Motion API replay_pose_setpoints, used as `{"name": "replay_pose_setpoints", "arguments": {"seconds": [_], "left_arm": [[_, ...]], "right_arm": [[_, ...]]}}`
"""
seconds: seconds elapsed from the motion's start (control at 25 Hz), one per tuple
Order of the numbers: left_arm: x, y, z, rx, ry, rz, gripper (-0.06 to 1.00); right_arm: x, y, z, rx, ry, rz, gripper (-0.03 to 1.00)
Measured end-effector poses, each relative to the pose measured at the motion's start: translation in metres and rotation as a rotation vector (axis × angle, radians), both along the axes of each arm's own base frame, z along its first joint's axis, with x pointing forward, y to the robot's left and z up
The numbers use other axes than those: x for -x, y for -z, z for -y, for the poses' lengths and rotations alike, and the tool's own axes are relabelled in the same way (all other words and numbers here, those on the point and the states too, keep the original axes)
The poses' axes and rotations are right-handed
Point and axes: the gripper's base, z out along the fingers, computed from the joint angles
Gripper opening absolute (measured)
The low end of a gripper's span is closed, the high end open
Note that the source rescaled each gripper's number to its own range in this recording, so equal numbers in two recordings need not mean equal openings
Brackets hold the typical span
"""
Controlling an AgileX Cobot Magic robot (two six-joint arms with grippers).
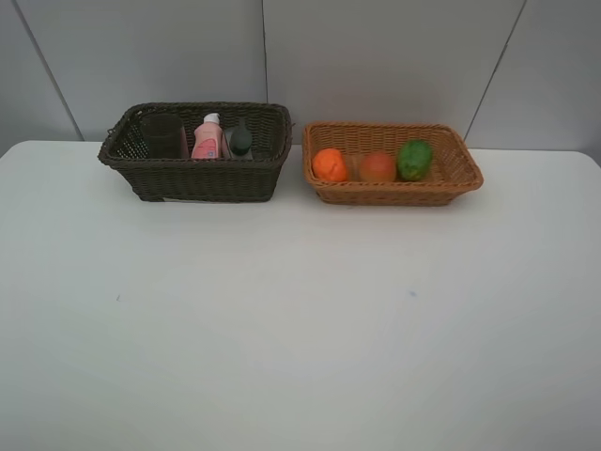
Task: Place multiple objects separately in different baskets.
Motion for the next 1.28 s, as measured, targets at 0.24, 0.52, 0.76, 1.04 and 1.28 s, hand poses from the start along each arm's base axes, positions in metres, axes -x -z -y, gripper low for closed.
{"name": "replay_pose_setpoints", "arguments": {"seconds": [0.24,0.52,0.76,1.04,1.28], "left_arm": [[-0.0052,0.0042,0.0059,-0.009,0.062,0.026,0.95],[-0.0054,0.0037,0.0062,-0.018,0.069,0.034,0.95],[-0.0045,0.0038,0.0091,0.011,0.022,0.028,0.95],[-0.0038,0.0038,0.0119,0.024,-0.159,0.027,0.95],[-0.0037,0.0038,0.0120,0.024,-0.180,0.027,0.95]], "right_arm": [[0.0000,0.0000,0.0000,0.000,0.000,0.000,1.00],[0.0000,0.0000,0.0000,0.000,0.000,0.000,1.00],[0.0000,0.0000,0.0000,0.000,0.000,0.000,1.00],[0.0000,0.0000,0.0000,0.000,0.000,0.000,1.00],[0.0000,0.0000,0.0000,0.000,0.000,0.000,1.00]]}}
